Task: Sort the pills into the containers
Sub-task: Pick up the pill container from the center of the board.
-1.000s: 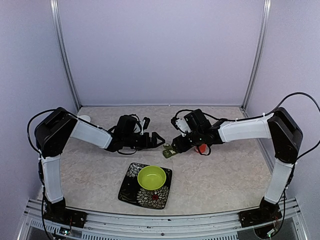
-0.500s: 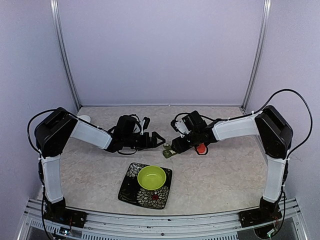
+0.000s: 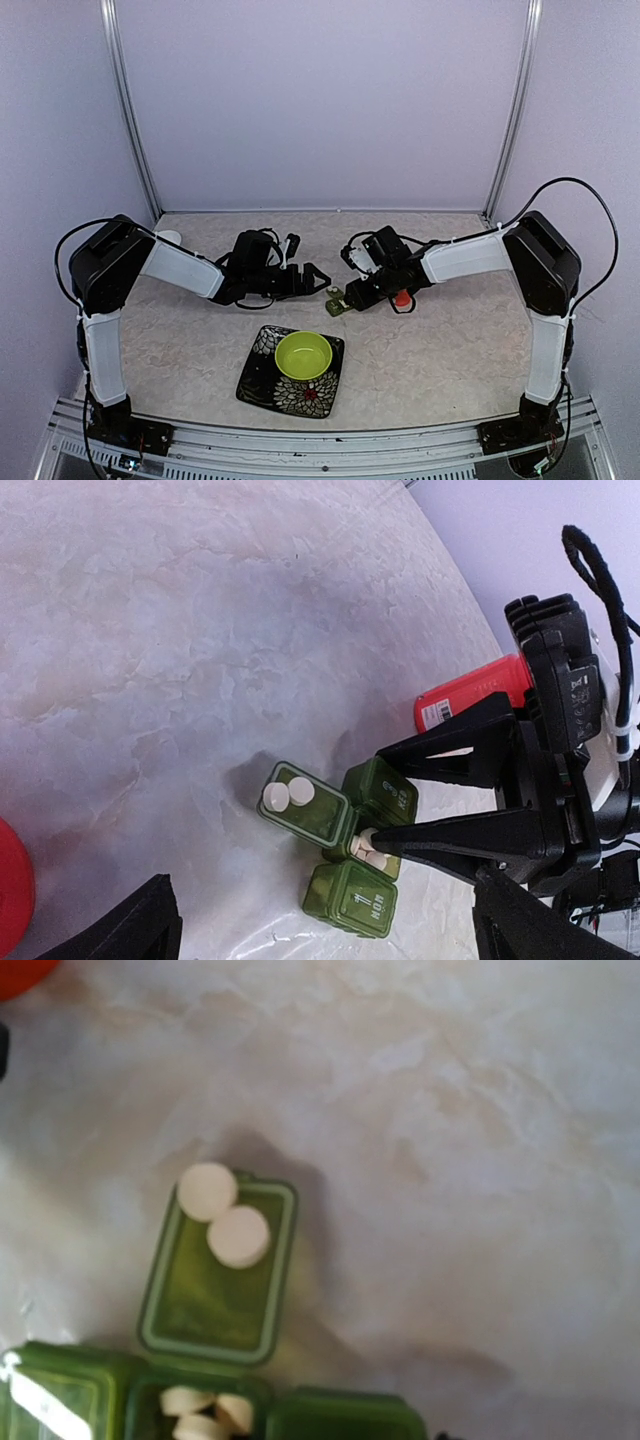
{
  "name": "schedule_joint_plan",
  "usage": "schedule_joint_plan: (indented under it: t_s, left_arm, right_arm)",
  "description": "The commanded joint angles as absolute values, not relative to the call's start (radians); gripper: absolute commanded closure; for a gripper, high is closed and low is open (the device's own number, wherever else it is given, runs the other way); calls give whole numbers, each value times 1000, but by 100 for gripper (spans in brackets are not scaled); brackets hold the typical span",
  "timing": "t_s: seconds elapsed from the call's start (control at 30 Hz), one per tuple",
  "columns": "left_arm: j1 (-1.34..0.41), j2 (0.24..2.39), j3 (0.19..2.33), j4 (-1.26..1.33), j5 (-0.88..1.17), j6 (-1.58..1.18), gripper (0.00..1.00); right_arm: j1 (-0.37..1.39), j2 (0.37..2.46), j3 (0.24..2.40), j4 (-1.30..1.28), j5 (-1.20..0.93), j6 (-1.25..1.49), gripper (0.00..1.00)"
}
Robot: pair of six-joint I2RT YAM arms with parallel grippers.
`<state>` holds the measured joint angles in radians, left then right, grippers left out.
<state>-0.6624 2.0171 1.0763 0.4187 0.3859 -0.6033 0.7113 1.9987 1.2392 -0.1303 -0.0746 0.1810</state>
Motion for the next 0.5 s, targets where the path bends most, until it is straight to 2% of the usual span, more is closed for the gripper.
schedule_joint_plan:
  t_s: [0.0, 0.27, 0.47]
  left_arm:
    - [-666, 2011, 1085, 446, 396, -609, 1]
    - [-669, 2019, 1089, 455, 405, -617, 1]
    - [-671, 2028, 1093, 452, 405, -623, 1]
  right_arm:
    - [709, 2023, 1262, -144, -73, 181, 55]
    - [709, 2012, 1264, -133, -71, 179, 68]
    - [709, 1987, 1262, -130, -70, 179, 72]
